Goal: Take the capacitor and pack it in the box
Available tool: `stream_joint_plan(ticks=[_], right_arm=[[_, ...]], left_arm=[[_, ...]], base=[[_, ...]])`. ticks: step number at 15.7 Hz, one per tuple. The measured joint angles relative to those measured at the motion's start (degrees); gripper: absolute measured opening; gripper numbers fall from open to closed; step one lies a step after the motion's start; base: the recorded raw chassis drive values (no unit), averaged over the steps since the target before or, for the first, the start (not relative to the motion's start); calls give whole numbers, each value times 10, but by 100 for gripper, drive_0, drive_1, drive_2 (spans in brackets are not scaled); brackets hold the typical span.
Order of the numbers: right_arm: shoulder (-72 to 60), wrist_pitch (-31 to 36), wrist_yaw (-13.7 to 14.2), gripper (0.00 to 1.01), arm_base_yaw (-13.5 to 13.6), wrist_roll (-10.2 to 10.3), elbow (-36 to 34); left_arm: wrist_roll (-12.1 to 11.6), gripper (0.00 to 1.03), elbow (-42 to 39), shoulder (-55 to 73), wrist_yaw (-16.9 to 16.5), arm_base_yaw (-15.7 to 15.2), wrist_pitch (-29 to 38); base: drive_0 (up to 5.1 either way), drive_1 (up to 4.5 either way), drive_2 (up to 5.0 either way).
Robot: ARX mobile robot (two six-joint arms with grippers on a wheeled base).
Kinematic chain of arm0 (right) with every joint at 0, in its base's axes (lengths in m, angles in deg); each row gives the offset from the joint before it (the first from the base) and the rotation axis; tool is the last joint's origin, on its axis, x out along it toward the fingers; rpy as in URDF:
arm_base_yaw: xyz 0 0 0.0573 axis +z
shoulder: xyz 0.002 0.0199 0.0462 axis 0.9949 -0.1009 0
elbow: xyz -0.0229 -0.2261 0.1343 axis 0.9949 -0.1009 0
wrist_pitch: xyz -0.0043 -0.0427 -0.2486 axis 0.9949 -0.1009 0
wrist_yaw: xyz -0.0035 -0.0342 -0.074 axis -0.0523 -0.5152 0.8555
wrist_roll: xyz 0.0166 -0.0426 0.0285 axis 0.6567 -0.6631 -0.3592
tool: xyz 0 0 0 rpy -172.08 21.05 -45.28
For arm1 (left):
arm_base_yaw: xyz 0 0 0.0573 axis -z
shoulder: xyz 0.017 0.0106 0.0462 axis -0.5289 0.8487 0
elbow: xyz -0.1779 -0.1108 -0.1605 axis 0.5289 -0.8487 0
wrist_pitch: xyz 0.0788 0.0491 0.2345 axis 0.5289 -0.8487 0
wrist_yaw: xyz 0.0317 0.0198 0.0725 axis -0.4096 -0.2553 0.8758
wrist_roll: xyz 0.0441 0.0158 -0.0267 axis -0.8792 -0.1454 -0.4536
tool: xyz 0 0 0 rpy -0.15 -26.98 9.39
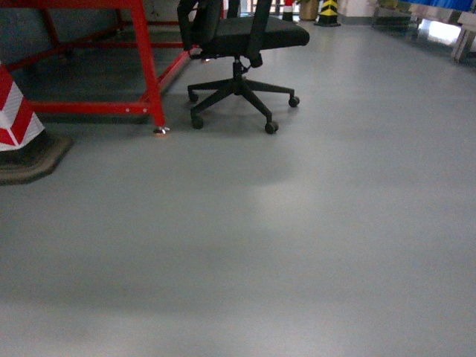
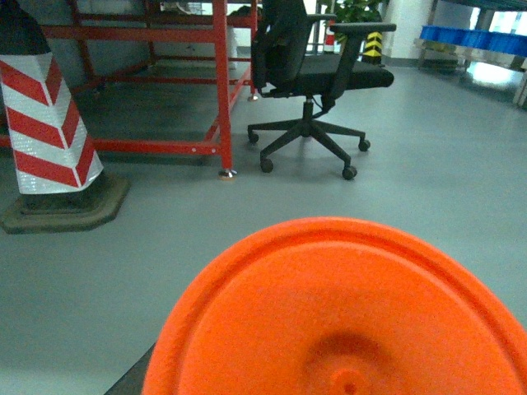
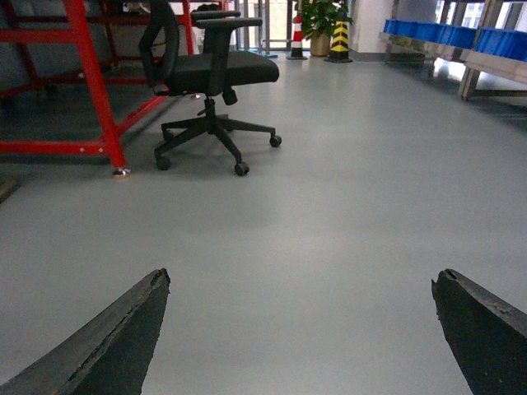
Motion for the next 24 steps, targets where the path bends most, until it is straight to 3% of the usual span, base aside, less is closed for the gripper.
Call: stream_joint_plan(ticks=[24], right_arm=[[0,0,0,98,0,0,0]], left_arm=[[0,43,0,0,0,0,0]], base=[[-505,240,240]])
